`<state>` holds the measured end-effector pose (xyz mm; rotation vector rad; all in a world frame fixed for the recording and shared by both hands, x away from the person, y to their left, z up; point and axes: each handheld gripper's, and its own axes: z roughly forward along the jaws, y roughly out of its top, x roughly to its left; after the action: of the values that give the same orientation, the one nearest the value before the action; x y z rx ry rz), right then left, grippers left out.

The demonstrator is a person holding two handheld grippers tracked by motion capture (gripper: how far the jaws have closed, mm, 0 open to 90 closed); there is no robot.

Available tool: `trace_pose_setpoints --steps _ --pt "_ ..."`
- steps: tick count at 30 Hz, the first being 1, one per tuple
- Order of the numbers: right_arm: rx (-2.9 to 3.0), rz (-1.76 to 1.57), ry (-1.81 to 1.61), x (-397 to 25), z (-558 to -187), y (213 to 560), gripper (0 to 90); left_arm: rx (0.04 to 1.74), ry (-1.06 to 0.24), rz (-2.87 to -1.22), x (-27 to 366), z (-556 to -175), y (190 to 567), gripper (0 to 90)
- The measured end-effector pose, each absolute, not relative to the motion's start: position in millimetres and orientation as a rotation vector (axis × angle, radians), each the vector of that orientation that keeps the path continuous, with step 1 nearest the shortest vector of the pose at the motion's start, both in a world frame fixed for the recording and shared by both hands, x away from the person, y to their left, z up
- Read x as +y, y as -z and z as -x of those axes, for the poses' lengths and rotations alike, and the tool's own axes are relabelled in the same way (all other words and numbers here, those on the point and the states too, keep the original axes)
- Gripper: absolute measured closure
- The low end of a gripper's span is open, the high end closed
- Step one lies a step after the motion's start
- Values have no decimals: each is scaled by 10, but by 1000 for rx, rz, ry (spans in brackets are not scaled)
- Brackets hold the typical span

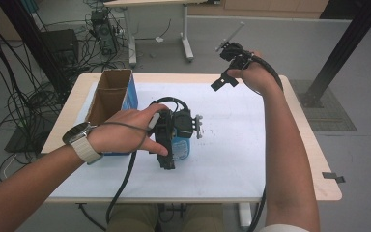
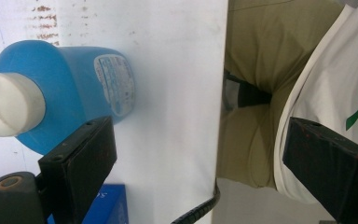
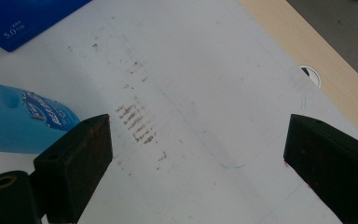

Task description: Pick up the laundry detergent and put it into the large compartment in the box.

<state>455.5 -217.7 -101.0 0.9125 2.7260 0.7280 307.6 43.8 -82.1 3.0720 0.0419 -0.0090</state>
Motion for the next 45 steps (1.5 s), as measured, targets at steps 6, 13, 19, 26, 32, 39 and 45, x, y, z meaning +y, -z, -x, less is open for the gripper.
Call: trace_pose_setpoints --steps 6,13,19,26,32,39,45 --pt "2716 -916 -736 -2206 -4531 990 81 42 14 -3069 437 -3077 807 100" --pt "2718 -916 -730 -2208 -4532 995 81 39 18 -3066 437 -3070 810 100" --pt "2719 -921 -726 -2207 -4533 994 81 40 16 -3067 446 -3072 816 100" --pt "2720 -917 -730 -2201 -4539 999 81 42 14 -3065 446 -3074 811 100" --pt "2721 -915 -728 -2211 -4534 995 81 46 11 -3059 454 -3075 812 101" --pt "2719 -918 -729 -2217 -4530 995 81 46 15 -3063 448 -3081 811 100" --pt "2719 -921 -726 -2219 -4532 998 81 48 14 -3061 451 -3081 808 100"
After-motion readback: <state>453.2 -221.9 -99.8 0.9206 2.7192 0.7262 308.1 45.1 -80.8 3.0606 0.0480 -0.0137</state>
